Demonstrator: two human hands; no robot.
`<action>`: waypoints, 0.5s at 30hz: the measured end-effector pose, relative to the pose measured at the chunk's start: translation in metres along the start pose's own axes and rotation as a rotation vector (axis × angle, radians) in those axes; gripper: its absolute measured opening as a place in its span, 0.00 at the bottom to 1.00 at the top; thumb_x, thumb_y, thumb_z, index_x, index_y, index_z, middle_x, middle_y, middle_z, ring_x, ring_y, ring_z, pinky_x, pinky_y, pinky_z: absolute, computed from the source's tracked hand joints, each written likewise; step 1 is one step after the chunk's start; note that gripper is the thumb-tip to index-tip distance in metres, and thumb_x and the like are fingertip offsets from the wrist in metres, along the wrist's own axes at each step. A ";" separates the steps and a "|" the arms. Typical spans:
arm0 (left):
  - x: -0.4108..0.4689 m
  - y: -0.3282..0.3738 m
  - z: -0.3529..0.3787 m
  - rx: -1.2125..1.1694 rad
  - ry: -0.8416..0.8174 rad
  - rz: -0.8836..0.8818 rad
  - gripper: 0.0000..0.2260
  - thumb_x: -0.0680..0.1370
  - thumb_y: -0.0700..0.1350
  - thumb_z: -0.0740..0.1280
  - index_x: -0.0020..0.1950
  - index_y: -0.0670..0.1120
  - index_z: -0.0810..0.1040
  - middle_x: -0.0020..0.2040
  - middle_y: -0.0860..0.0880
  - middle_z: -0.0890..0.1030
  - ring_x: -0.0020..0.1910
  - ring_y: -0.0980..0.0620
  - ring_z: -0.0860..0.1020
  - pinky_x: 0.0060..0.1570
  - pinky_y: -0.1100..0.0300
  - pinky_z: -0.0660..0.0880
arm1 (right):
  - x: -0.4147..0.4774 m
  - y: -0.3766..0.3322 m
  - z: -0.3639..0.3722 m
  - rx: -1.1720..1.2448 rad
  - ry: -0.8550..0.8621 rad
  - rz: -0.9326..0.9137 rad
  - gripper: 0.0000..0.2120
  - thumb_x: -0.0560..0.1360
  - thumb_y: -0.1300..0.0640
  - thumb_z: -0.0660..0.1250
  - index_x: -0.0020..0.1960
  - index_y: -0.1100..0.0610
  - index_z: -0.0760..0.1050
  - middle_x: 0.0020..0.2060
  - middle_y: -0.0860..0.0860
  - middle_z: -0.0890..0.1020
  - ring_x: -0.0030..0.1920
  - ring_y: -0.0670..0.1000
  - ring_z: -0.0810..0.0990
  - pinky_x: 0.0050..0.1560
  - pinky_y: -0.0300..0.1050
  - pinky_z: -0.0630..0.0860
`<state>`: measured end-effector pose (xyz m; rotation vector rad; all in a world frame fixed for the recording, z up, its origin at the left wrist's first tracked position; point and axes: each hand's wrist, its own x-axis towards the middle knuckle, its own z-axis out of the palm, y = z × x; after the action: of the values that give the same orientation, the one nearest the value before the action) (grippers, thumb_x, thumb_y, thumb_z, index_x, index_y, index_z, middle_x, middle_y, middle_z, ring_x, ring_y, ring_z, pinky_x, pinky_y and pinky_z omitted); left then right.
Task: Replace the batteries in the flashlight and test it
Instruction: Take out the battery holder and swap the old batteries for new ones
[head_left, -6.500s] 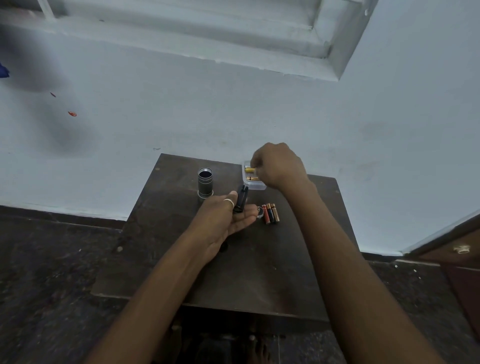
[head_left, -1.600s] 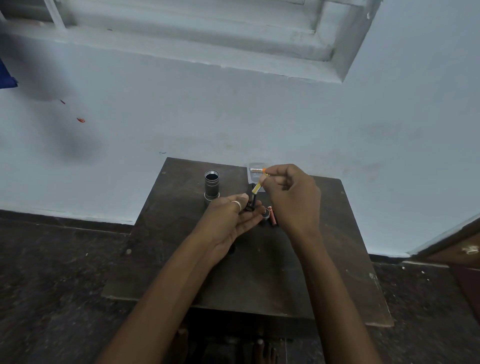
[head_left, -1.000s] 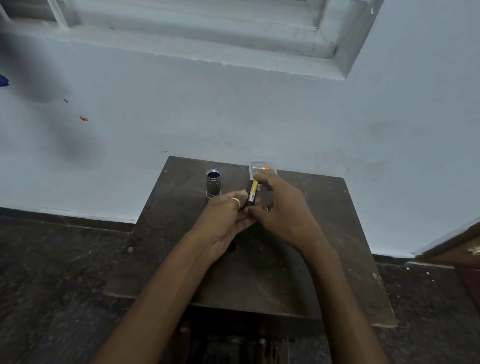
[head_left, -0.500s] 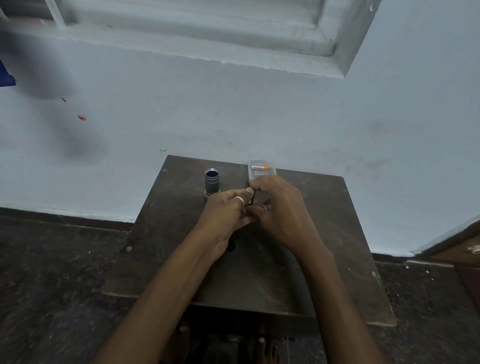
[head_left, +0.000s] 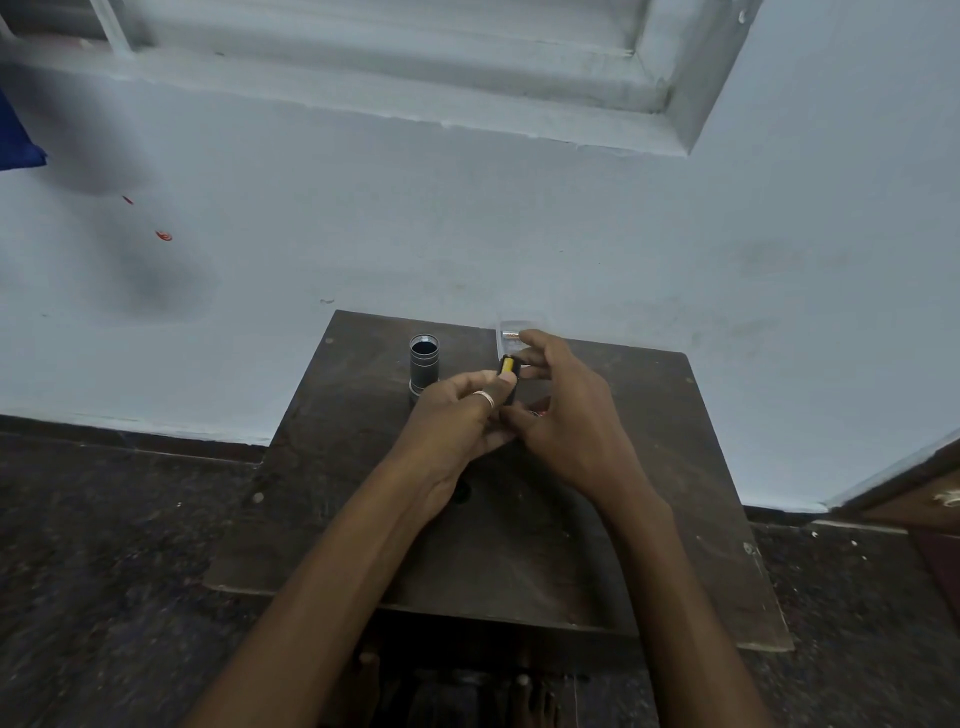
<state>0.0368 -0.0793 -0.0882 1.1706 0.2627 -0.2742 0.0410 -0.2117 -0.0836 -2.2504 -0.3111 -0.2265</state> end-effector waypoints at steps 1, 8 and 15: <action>0.000 0.000 0.000 -0.001 0.005 0.007 0.04 0.80 0.40 0.67 0.50 0.42 0.82 0.39 0.44 0.83 0.36 0.55 0.84 0.39 0.60 0.81 | 0.000 0.000 0.000 0.002 0.001 -0.004 0.33 0.72 0.64 0.74 0.73 0.55 0.67 0.60 0.48 0.79 0.59 0.43 0.76 0.45 0.25 0.73; 0.000 0.001 -0.001 0.002 0.001 -0.008 0.09 0.82 0.39 0.62 0.52 0.38 0.81 0.43 0.43 0.83 0.38 0.55 0.84 0.40 0.61 0.81 | 0.000 0.002 0.001 0.025 0.033 -0.035 0.34 0.69 0.65 0.76 0.72 0.57 0.68 0.59 0.48 0.79 0.56 0.41 0.75 0.44 0.23 0.72; -0.003 0.003 0.001 -0.023 -0.023 -0.018 0.12 0.83 0.39 0.59 0.49 0.37 0.81 0.38 0.46 0.84 0.36 0.55 0.85 0.38 0.62 0.81 | 0.001 0.004 0.001 0.024 0.021 -0.006 0.34 0.68 0.64 0.77 0.72 0.56 0.69 0.61 0.49 0.80 0.58 0.42 0.76 0.44 0.23 0.73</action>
<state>0.0352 -0.0787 -0.0838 1.1420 0.2557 -0.2995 0.0436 -0.2133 -0.0872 -2.2220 -0.3076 -0.2484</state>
